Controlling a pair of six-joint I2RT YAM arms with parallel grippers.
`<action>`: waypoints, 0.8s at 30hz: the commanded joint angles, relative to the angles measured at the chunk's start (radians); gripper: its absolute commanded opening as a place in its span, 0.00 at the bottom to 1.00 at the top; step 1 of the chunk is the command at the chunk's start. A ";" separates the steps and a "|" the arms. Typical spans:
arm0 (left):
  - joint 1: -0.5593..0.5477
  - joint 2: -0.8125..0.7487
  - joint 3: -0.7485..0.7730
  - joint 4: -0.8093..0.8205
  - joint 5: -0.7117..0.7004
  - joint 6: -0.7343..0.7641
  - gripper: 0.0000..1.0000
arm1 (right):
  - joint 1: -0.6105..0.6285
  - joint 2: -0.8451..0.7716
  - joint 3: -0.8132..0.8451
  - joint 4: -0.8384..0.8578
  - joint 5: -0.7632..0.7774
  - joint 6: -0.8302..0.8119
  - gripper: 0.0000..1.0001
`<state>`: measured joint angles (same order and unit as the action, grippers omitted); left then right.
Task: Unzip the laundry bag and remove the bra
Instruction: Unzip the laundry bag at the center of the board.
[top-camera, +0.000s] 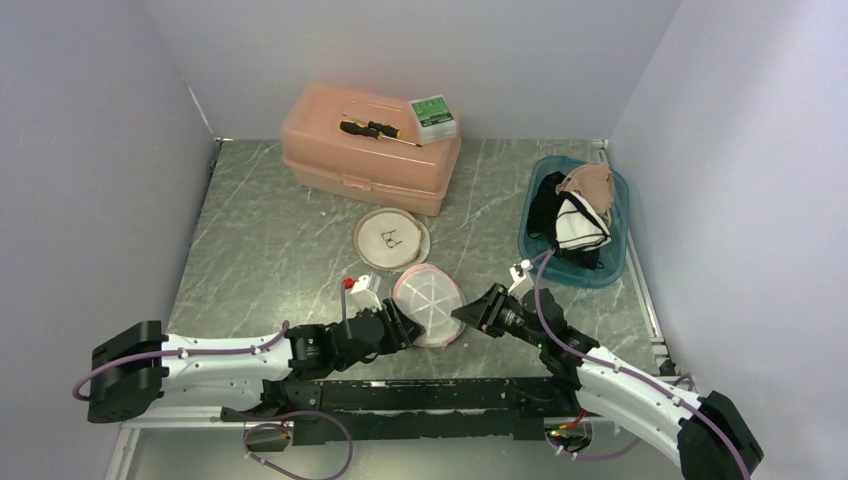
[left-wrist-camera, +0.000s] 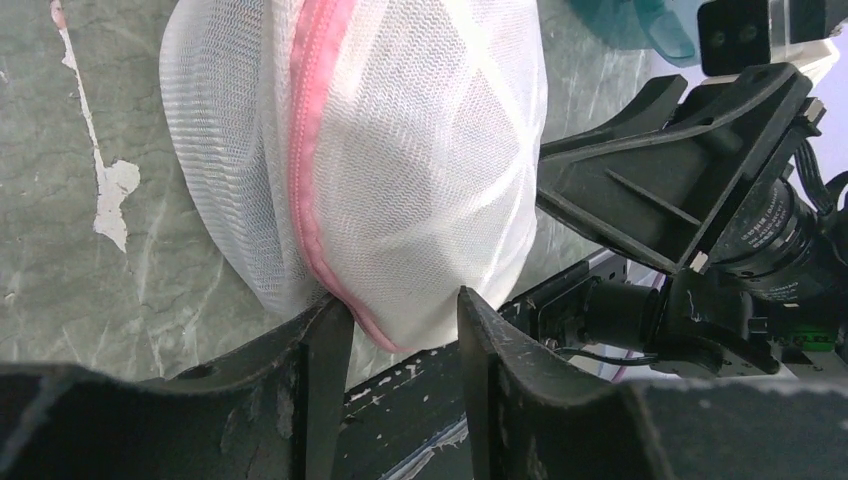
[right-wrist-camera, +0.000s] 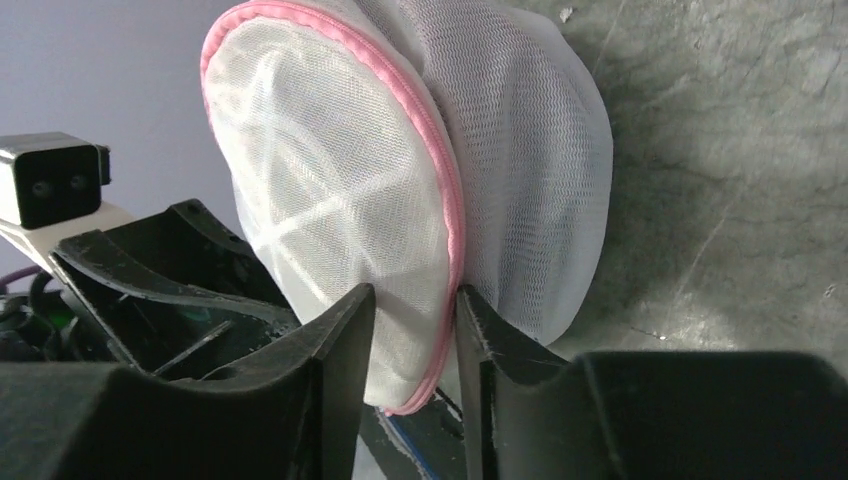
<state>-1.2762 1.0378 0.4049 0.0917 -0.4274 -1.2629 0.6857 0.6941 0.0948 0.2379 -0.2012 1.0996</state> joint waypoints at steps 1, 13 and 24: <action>-0.005 -0.011 0.002 0.049 -0.025 0.020 0.47 | -0.002 -0.024 -0.006 0.083 -0.026 0.007 0.34; -0.005 -0.182 0.039 -0.137 -0.073 0.024 0.76 | -0.003 -0.218 0.042 0.032 0.056 0.131 0.00; -0.029 -0.037 -0.095 0.368 -0.007 -0.092 0.77 | -0.002 -0.289 -0.031 0.174 0.242 0.356 0.00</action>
<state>-1.2819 0.8970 0.3107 0.2169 -0.4454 -1.3025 0.6846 0.4000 0.0322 0.3225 -0.0322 1.3907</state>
